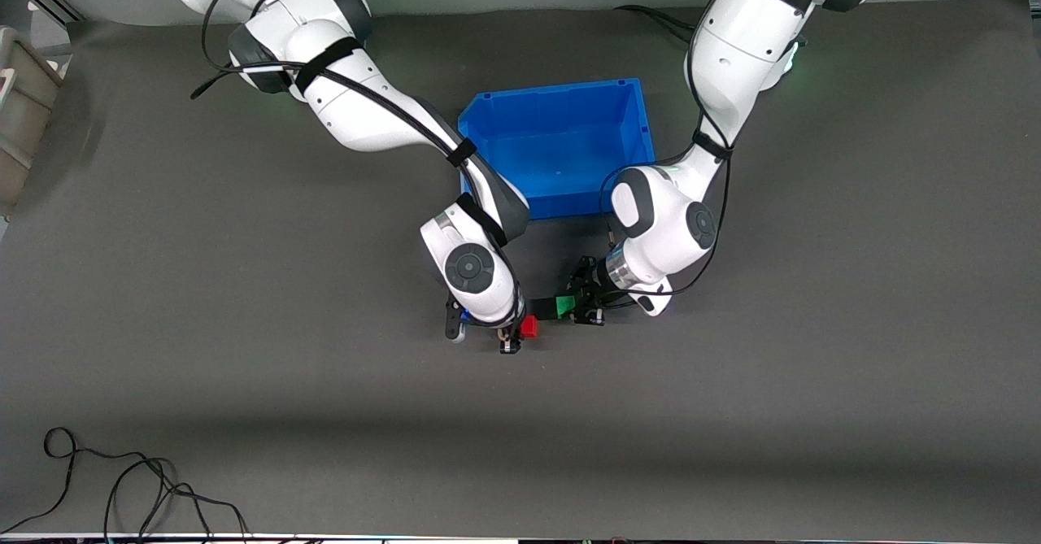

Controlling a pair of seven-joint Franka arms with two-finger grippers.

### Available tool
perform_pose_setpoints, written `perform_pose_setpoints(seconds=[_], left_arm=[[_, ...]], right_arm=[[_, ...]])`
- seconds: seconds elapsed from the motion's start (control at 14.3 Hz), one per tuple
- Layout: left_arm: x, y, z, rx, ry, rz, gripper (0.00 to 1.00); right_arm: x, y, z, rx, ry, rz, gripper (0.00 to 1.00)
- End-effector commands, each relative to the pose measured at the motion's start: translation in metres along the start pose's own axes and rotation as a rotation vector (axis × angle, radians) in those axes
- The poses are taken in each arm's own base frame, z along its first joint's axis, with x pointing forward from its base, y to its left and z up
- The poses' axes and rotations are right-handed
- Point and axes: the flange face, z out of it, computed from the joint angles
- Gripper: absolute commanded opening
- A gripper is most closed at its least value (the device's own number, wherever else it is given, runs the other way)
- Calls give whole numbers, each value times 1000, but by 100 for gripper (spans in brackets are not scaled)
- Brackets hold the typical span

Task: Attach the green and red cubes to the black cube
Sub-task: 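Carry the red and green cubes toward the black cube with both grippers, then press the red and green cubes against the black cube and open both grippers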

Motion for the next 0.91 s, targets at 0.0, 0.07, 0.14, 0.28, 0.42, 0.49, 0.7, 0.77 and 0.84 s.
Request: perform_pose_setpoints(seconds=[0.0,0.07,0.14,0.28,0.42,0.49,0.7,0.77,0.84], left_arm=[[-5,0,10,-30,3,-33,21],[-4,0,11,-29,6,-32,28],[-4,0,11,-29,6,-32,29],[-3,0,11,-31,6,-35,28],[-2,1,10,-31,6,-41,28],[-2,4,8,-37,4,-49,28],[-1,7,8,-43,2,-61,27],[-2,8,8,-45,0,-60,27],[-3,9,7,-47,-2,-62,27]], right_arm=[[-5,-1,0,13,0,8,0],[-5,0,1,11,0,6,0],[-5,-1,1,11,3,-3,0],[-1,-2,2,6,6,-41,0],[2,-4,2,5,9,-61,0],[4,-2,5,-10,21,-86,0],[10,4,10,-51,50,-118,0],[9,5,10,-52,49,-117,0],[8,5,10,-53,48,-115,0]])
